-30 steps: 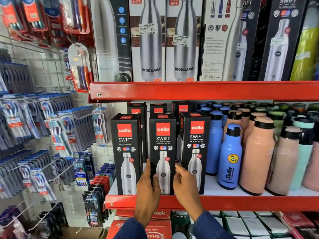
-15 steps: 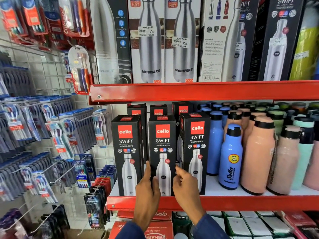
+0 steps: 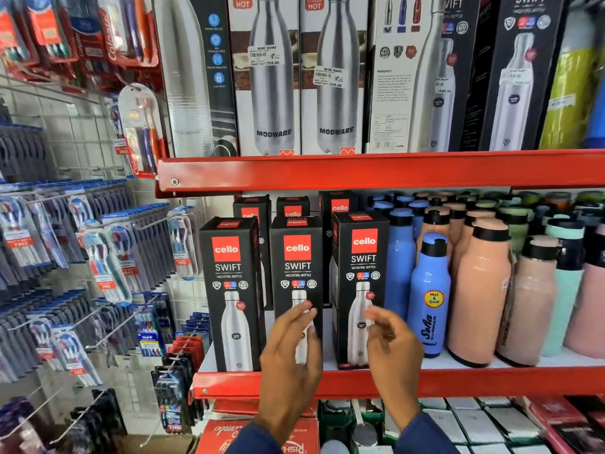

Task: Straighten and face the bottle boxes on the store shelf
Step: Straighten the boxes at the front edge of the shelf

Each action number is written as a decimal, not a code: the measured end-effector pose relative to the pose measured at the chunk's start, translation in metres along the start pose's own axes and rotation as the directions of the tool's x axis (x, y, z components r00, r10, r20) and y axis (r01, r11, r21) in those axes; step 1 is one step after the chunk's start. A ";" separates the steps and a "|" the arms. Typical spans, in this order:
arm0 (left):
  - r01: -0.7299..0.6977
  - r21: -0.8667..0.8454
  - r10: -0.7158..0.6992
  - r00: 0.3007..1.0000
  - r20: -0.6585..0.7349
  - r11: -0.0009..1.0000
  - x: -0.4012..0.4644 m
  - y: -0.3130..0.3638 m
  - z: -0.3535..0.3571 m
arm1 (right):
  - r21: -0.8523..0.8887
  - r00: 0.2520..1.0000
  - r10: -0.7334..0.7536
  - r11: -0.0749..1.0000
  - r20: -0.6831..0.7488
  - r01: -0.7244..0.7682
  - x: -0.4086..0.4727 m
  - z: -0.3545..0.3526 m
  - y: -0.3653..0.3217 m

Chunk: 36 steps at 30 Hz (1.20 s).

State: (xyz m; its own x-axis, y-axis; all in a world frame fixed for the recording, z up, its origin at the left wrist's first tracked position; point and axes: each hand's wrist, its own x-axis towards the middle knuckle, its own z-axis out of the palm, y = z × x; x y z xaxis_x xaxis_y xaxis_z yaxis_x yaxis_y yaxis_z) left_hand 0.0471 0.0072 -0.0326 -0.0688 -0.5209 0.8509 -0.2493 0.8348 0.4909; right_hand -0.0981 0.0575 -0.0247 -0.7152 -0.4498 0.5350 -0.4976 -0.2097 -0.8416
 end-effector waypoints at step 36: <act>0.374 -0.073 -0.324 0.873 0.366 0.925 -0.001 0.022 0.078 | -0.158 0.970 0.010 0.987 0.245 0.030 0.052 -0.014 0.044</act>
State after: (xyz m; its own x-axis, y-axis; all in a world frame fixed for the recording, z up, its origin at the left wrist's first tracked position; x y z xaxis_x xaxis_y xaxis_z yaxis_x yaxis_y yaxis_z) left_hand -0.0341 0.0121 -0.0372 -0.3325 -0.7900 0.5150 -0.1854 0.5902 0.7857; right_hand -0.1640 0.0368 -0.0332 -0.5784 -0.6507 0.4920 -0.5899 -0.0830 -0.8032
